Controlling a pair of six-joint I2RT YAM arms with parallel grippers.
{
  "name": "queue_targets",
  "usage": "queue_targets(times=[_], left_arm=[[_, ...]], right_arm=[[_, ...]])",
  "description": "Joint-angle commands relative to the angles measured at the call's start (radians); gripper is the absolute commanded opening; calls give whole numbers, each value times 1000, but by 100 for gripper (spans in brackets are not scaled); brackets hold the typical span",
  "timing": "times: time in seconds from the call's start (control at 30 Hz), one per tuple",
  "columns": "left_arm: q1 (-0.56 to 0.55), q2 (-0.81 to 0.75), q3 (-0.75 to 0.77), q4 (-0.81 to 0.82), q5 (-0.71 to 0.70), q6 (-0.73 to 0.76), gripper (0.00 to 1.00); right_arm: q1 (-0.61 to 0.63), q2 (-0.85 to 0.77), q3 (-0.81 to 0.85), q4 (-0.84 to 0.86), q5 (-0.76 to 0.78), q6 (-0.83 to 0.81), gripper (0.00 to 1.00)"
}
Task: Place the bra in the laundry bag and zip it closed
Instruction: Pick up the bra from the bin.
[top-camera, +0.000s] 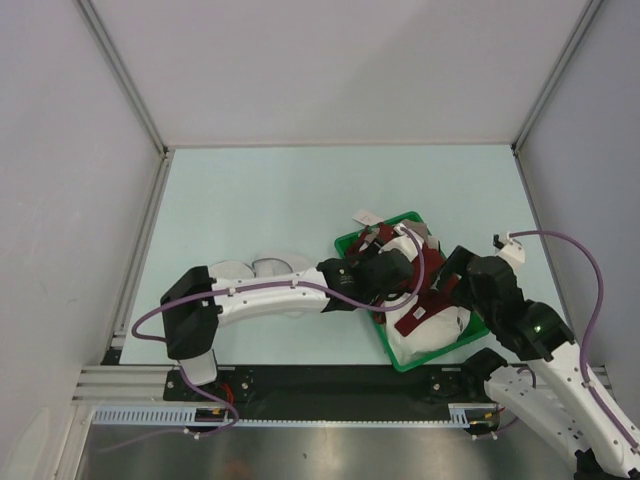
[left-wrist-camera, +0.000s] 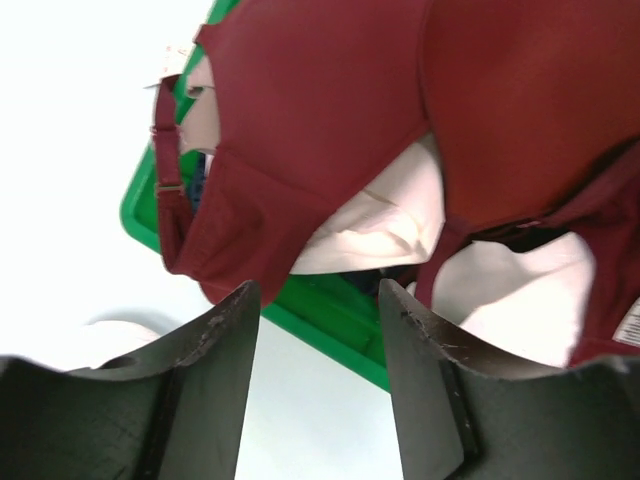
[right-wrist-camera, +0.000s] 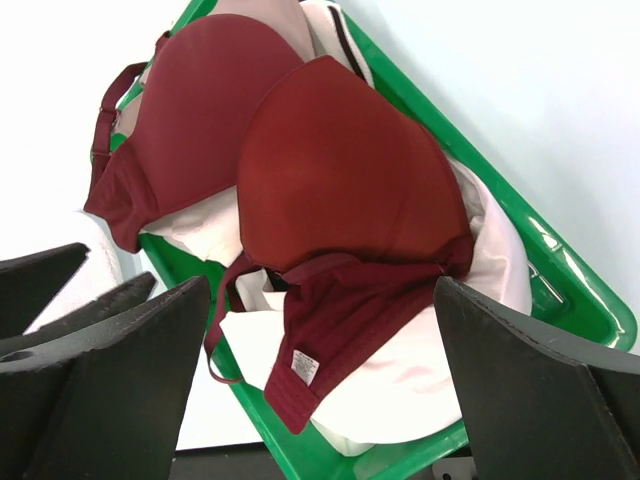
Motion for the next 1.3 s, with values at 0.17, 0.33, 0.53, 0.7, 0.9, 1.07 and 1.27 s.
queue_targets(times=[0.17,0.33,0.53,0.7,0.9,1.07,1.27], left_arm=[[38,-19,-63,147,-28,111,48],[63,-10,-74,190,31,141,46],[101,36,-58,210,80,152,43],[101,2,-114,254,141,138,49],[99,-2,-123,274,170,105,57],[99,43,-103,274,137,118,54],[107,93,-59,260,72,146,39]], right_arm=[[-18,24,10,-35,18,48,100],[-21,33,24,-58,21,74,100],[-28,56,49,-94,15,77,100],[-28,50,64,-104,12,83,100],[-29,64,56,-98,-16,93,100],[-29,52,63,-115,-22,93,100],[-29,41,72,-137,-11,90,100]])
